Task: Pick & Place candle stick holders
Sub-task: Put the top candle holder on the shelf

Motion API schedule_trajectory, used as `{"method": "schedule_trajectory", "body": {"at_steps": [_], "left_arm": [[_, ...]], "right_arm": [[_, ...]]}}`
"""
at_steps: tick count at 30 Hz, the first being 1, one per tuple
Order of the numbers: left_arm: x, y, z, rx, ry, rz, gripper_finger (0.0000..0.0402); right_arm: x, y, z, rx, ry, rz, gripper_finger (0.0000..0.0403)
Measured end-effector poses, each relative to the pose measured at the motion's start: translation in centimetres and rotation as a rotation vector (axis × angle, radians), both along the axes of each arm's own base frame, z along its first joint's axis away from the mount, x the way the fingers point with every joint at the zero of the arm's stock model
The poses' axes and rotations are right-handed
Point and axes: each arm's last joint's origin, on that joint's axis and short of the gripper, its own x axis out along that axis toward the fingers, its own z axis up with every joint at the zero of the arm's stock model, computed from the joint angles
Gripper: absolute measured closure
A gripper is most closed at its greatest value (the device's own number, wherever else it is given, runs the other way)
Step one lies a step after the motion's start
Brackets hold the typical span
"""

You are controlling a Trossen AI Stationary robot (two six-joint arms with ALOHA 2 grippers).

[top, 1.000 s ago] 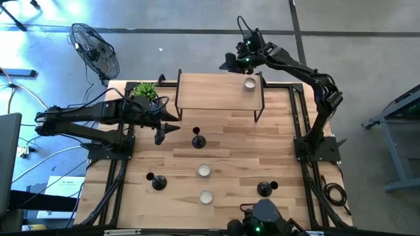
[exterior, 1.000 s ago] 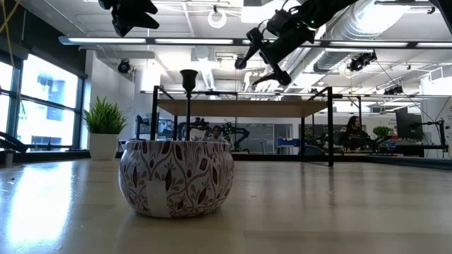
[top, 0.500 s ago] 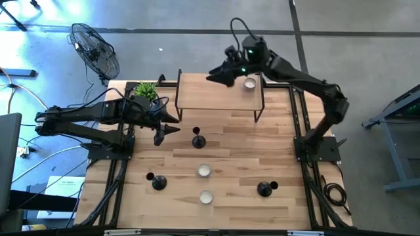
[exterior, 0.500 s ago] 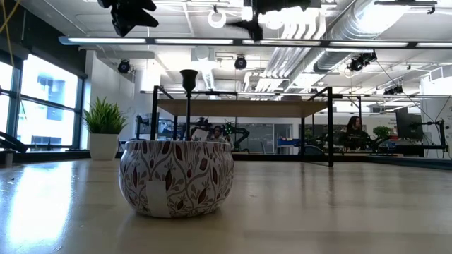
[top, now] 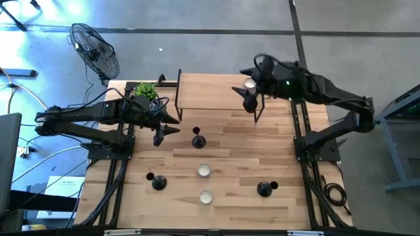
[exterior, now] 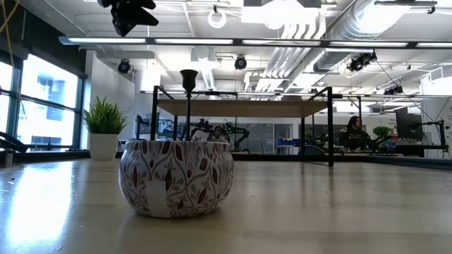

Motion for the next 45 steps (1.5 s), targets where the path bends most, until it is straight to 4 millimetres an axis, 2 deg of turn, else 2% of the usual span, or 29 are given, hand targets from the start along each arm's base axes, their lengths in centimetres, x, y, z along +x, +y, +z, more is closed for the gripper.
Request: {"method": "schedule_trajectory", "body": {"at_steps": [5,10,14,19,26,33,45], "left_arm": [[0.0,0.0,0.0,-0.024,-0.006,0.015,0.0228],[0.4,0.1,-0.1,-0.031,-0.001,0.027,0.0228],[1.9,0.2,-0.7,-0.044,0.007,0.034,0.0228],[4.0,0.4,-2.3,-0.038,0.079,0.046,0.0228],[5.8,0.8,-4.2,-0.007,0.174,0.148,0.0228],[6.1,0.8,-4.6,0.011,0.196,0.108,0.0228],[6.2,0.7,-4.7,0.044,0.201,0.036,0.0228]], "right_arm": [[-1.5,1.2,0.1,0.017,0.026,-0.039,0.0091],[-1.8,1.8,-0.5,0.066,0.071,-0.035,0.0091],[-1.9,2.3,-1.0,0.095,0.116,-0.023,0.0091],[-1.9,3.5,-1.1,0.106,0.123,0.019,0.0091],[-2.0,5.4,-1.2,0.101,0.142,0.091,0.0091],[-2.1,6.3,-1.2,0.067,0.139,0.078,0.0091],[-2.2,6.4,-1.3,0.079,0.138,0.070,0.0091]]}}
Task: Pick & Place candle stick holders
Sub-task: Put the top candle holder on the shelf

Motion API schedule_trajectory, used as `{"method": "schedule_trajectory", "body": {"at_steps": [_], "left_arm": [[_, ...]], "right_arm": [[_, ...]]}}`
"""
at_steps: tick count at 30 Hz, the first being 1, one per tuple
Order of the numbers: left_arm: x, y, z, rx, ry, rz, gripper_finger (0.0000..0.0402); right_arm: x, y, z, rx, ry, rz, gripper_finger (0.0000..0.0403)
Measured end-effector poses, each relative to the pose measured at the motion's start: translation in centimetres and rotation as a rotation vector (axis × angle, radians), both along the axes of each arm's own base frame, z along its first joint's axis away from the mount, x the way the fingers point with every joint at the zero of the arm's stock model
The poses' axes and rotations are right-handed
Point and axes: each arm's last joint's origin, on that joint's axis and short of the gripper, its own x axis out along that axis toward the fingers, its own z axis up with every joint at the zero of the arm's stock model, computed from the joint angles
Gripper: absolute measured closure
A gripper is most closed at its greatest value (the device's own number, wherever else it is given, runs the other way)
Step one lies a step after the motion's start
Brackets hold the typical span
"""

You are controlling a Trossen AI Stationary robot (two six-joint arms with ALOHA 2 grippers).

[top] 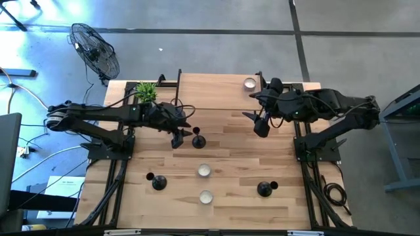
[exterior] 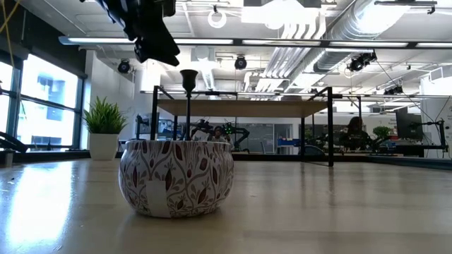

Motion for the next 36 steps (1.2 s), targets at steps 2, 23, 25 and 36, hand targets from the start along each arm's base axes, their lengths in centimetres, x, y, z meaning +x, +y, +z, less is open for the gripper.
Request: {"method": "schedule_trajectory", "body": {"at_steps": [2,23,25,36], "left_arm": [[0.2,0.0,-0.2,0.008,0.010,-0.006,0.0228],[2.0,0.3,-1.1,0.120,-0.002,-0.020,0.0229],[2.0,0.3,-1.2,0.120,0.001,-0.020,0.0229],[2.1,0.3,-1.4,0.116,0.018,-0.029,0.0229]], "right_arm": [[0.0,0.0,0.0,0.001,0.004,-0.001,0.0091],[-0.1,0.0,-0.1,0.010,0.017,0.018,0.0091],[-0.1,0.0,-0.1,0.012,0.016,0.017,0.0091],[-0.1,0.0,-0.2,0.012,0.018,0.017,0.0091]]}}
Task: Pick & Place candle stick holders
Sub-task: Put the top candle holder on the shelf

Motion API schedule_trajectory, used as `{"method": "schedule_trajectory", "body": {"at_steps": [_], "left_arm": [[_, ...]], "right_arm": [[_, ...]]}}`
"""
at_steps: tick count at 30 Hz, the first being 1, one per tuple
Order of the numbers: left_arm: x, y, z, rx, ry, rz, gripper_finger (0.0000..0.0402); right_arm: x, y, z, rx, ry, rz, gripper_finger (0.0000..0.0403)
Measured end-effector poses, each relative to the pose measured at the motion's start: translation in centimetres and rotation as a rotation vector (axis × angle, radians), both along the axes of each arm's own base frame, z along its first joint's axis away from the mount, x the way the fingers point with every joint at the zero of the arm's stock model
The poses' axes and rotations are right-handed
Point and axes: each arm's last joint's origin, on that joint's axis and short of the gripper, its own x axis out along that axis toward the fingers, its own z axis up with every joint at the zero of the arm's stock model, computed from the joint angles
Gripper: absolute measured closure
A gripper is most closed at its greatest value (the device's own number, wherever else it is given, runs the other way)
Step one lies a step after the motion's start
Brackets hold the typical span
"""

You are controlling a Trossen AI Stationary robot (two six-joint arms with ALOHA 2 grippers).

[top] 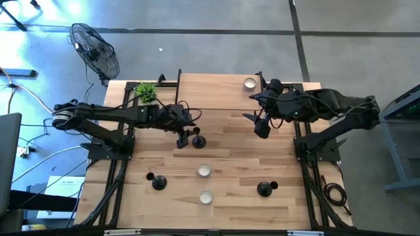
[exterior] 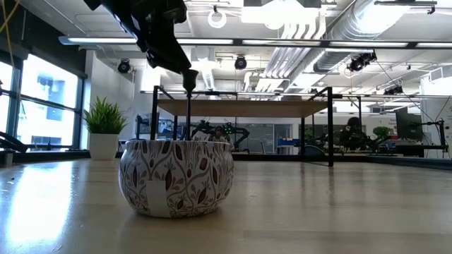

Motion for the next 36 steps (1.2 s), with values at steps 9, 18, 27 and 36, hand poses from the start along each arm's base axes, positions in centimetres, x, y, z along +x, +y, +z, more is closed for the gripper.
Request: {"method": "schedule_trajectory", "body": {"at_steps": [9,18,27,36], "left_arm": [[0.6,0.0,-0.6,-0.023,0.014,-0.023,0.0229],[1.1,0.0,-1.2,-0.023,0.025,-0.024,0.0229],[1.1,0.0,-1.3,-0.025,0.036,-0.022,0.0229],[1.1,0.0,-1.3,-0.025,0.040,-0.022,0.0229]], "right_arm": [[0.0,0.0,0.0,-0.001,0.005,0.000,0.0091],[-0.1,0.0,-0.2,-0.004,0.023,-0.001,0.0091],[-0.1,0.0,-0.2,-0.004,0.024,-0.002,0.0091],[-0.1,0.0,-0.1,0.011,0.011,-0.013,0.0091]]}}
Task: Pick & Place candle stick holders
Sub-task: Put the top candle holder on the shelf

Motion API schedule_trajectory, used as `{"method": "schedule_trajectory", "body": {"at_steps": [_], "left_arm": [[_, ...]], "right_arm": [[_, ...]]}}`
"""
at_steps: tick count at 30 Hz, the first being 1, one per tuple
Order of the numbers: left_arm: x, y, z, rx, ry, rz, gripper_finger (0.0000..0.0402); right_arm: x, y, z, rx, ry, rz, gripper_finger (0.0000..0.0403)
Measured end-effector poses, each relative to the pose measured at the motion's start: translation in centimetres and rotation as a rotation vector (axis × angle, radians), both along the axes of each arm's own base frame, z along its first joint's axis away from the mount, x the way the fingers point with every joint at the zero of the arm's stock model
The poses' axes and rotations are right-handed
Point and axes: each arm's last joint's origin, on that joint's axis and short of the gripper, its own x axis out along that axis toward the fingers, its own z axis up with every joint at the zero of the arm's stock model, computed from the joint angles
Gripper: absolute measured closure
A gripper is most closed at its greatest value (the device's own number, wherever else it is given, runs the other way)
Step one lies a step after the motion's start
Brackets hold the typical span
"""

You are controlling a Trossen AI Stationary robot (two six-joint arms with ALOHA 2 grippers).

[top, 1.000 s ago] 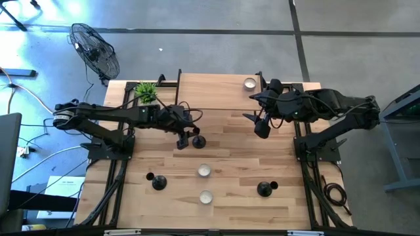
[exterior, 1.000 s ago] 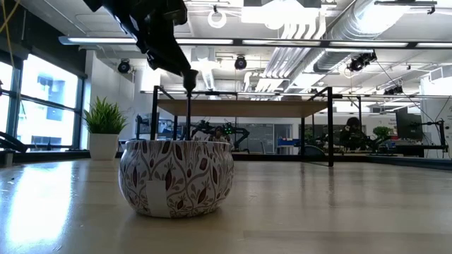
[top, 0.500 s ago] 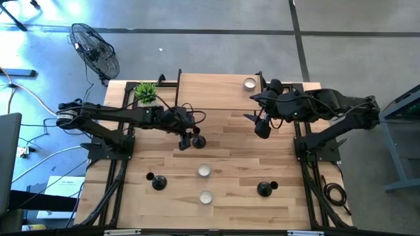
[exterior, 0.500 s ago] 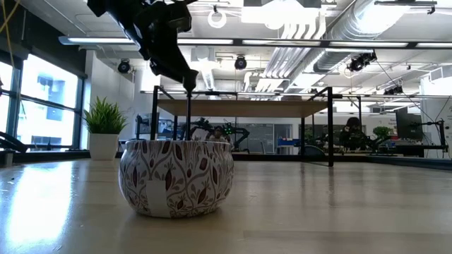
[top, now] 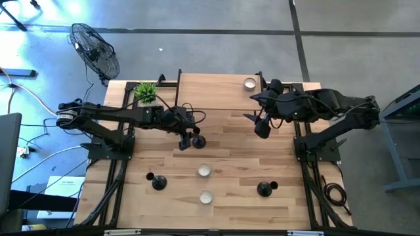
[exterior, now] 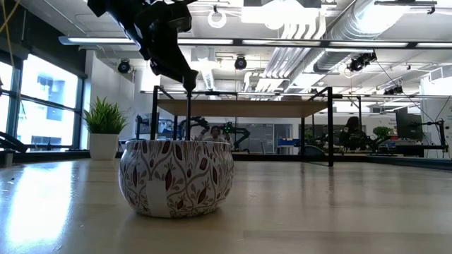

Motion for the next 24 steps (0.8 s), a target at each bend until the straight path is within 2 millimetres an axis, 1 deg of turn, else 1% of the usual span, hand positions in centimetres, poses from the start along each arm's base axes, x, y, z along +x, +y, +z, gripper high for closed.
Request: {"method": "schedule_trajectory", "body": {"at_steps": [14,18,24], "left_arm": [[-0.06,-0.01,-0.07,-0.001,0.010,0.000,0.0234],[-0.17,-0.02,-0.19,-0.003,0.026,0.000,0.0263],[-0.18,-0.01,-0.20,0.001,0.028,-0.003,0.0336]], "right_arm": [[0.00,0.01,-0.01,0.008,-0.002,-0.001,0.0091],[0.00,0.01,-0.01,0.007,-0.002,-0.001,0.0091],[-0.01,-0.01,0.00,0.004,-0.002,-0.006,0.0091]]}}
